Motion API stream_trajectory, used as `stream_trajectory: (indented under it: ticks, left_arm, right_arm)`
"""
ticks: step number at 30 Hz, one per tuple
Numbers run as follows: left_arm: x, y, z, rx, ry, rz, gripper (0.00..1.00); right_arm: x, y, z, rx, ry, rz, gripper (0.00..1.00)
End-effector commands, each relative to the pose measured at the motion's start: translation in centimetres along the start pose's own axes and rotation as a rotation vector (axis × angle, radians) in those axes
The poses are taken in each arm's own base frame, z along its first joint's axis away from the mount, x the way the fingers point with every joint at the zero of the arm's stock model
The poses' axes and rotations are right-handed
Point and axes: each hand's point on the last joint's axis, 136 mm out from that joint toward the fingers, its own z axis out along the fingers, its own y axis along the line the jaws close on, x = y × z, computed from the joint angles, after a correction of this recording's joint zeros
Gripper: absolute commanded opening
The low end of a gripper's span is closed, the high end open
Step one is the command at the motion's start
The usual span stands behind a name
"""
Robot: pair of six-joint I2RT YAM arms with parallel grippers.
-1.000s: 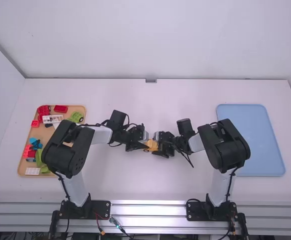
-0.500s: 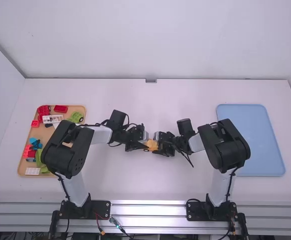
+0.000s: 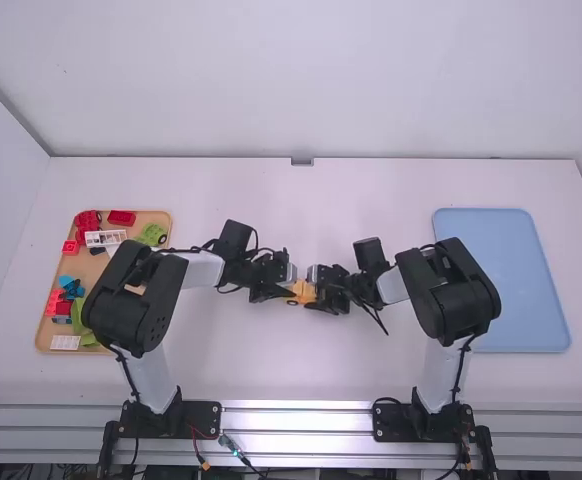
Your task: Assemble lego blocks to make yellow taxi
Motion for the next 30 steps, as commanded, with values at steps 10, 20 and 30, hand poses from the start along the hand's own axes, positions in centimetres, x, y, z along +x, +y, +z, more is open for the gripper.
stream_trajectory:
  ticks: [10,20,30]
  left_arm:
    - [-0.3,-0.5,-0.1,0.013,-0.016,0.011,0.08]
    - [-0.3,-1.0,-0.1,0.031,-0.022,-0.002,0.06]
    - [-0.4,-1.2,0.1,0.041,-0.020,-0.006,0.06]
  right_arm:
    - [0.0,0.9,0.7,-0.042,-0.001,-0.042,0.47]
    - [-0.3,0.1,0.8,-0.029,0.000,-0.029,0.47]
    - [-0.4,-0.3,0.8,-0.017,0.004,-0.021,0.47]
